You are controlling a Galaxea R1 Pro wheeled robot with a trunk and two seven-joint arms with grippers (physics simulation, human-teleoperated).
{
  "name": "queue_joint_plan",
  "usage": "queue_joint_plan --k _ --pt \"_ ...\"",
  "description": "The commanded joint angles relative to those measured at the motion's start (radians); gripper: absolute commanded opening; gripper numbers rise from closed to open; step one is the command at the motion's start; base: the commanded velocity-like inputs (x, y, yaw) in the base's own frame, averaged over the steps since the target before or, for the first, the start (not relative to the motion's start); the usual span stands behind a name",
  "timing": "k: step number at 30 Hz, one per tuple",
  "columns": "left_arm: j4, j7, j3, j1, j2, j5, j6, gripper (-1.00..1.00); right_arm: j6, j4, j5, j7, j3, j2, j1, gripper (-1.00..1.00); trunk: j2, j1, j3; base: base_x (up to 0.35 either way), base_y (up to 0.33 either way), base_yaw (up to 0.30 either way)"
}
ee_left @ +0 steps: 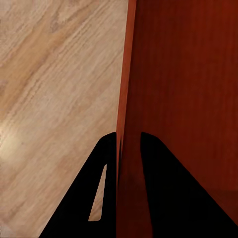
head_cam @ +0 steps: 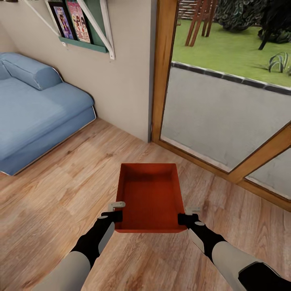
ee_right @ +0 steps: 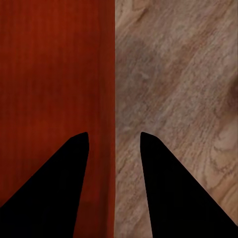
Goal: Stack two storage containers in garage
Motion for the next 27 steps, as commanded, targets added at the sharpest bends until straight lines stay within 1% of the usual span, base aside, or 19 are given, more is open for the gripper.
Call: queue_joint_plan --k 1,18,27 --pt "-0.004 0.015 -0.009 -0.001 0.007 -0.008 -0.005 -1.0 -0.003 0.005 -0.024 0.0 0.011 -0.001 -0.001 -1.0 0.007 -0.004 0.003 0.0 0.0 0.0" --pt "-0.004 0.014 -0.01 -0.001 0.007 -0.008 -0.005 -1.0 -0.002 0.005 -0.026 0.0 0.009 -0.001 -0.001 -1.0 0.126 -0.069 0.056 0.0 0.0 0.0" --pt "-0.004 0.015 -0.009 -0.001 0.007 -0.008 -0.005 -1.0 0.002 0.005 -0.026 0.001 0.006 0.004 -0.001 -1.0 0.189 -0.104 0.084 0.0 0.0 0.0"
